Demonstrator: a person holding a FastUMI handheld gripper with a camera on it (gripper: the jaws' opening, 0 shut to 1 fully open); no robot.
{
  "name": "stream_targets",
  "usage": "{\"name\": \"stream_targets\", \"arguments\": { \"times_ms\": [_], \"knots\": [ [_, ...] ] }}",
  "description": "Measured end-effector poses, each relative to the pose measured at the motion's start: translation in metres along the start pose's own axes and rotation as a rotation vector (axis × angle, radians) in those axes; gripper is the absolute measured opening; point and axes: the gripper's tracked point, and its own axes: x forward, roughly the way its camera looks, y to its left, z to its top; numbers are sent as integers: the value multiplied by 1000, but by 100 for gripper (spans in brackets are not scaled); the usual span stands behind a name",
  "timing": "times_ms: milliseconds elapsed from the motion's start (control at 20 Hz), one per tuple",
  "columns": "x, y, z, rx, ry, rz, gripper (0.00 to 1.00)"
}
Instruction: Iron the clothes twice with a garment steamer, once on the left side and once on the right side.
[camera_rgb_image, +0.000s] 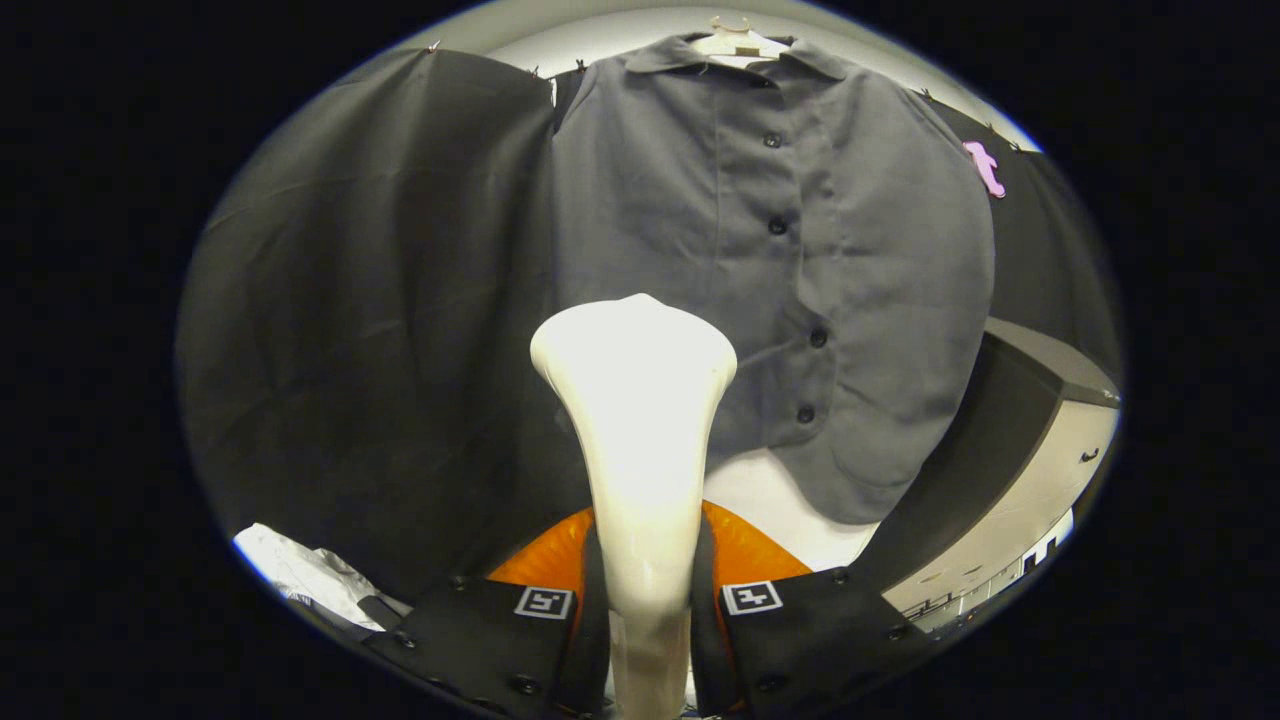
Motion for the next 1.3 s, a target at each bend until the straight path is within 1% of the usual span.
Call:
{"name": "stream_targets", "arguments": {
  "times_ms": [300,550,650,900,1100,1300],
  "knots": [
    [-46,-26,86,29,-179,11,40],
    [-95,-53,135,54,-286,8,40],
    [-118,-72,151,54,-326,-13,40],
    [-162,-119,158,35,-399,-102,40],
    [-198,-152,155,61,-432,-144,40],
    [-222,-189,151,95,-456,-188,40]
  ]
}}
